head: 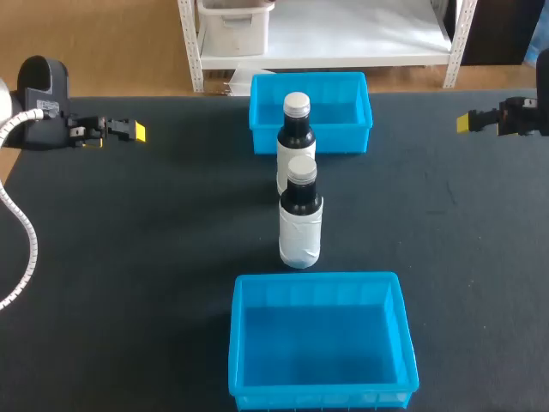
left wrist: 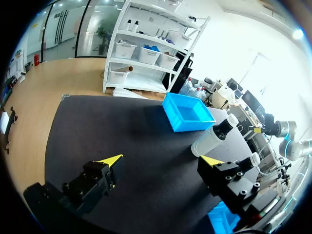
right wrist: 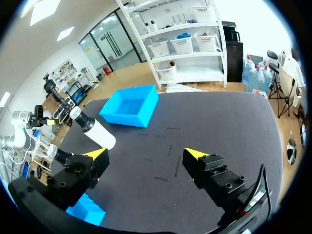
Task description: Pick up the bottle, and place it in the far bin if it is heavy, or in the near bin if it is light.
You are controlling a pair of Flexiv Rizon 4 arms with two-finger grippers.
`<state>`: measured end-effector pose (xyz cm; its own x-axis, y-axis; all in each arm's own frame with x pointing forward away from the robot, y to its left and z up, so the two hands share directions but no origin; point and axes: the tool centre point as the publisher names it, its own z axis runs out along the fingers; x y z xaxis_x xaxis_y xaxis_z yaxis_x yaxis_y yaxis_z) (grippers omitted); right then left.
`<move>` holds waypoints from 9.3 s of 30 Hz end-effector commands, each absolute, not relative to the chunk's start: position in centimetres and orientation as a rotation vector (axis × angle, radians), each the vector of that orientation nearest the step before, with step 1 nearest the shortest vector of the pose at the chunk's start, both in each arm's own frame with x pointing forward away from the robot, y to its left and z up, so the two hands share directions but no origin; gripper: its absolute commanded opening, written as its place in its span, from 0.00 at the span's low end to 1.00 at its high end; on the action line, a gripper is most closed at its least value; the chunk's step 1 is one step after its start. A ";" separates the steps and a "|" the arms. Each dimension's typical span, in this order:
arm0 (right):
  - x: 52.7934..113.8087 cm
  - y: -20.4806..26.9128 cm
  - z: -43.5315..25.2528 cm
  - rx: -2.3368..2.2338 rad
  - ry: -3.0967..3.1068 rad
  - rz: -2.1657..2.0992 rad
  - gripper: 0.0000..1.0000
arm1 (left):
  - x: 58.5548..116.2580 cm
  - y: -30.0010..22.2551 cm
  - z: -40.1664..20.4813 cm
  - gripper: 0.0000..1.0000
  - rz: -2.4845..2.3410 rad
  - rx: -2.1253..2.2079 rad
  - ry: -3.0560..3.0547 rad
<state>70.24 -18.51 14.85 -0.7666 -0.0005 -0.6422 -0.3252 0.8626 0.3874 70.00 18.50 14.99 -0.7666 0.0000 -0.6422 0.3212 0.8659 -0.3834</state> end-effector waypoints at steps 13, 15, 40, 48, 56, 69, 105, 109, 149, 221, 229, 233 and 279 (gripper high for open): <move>70.1 -18.5 14.9 -0.232 2.373 0.639 1.00 | 70.0 18.5 15.0 1.00 -0.636 0.231 2.374; 70.3 -18.5 15.0 -0.308 2.341 0.681 1.00 | 70.0 18.5 15.0 1.00 -0.636 0.231 2.374; 70.7 -16.8 15.9 -1.494 2.005 1.003 1.00 | 70.0 18.5 15.0 1.00 -0.636 0.231 2.374; 68.8 -12.1 15.9 -1.772 1.817 0.864 1.00 | 70.0 18.5 15.0 1.00 -0.636 0.231 2.374; 66.8 -8.0 14.8 -1.884 1.741 0.847 1.00 | 70.0 18.5 15.0 1.00 -0.636 0.231 2.374; 64.2 -2.8 13.6 -1.801 1.774 0.793 1.00 | 70.0 18.5 15.0 1.00 -0.636 0.231 2.374; 61.6 6.5 12.4 -1.678 1.706 1.026 1.00 | 70.0 18.5 15.0 1.00 -0.636 0.231 2.374; 61.6 7.3 12.1 -1.655 1.729 1.025 1.00 | 70.0 18.5 15.0 1.00 -0.636 0.231 2.374; 61.8 8.9 11.6 -1.594 1.734 1.018 0.64 | 70.0 18.5 15.0 1.00 -0.636 0.231 2.374; 65.0 -7.0 19.4 -1.478 1.799 0.869 0.30 | 70.0 18.5 15.0 1.00 -0.636 0.231 2.374; 63.7 -7.9 21.6 -1.531 1.754 0.878 0.30 | 70.0 18.5 15.0 1.00 -0.636 0.231 2.374; 63.1 -7.8 22.1 -1.554 1.739 0.903 0.29 | 70.0 18.5 15.0 1.00 -0.636 0.231 2.374; 67.6 -8.6 28.6 -1.692 1.626 0.927 0.24 | 70.0 18.5 15.0 1.00 -0.636 0.231 2.374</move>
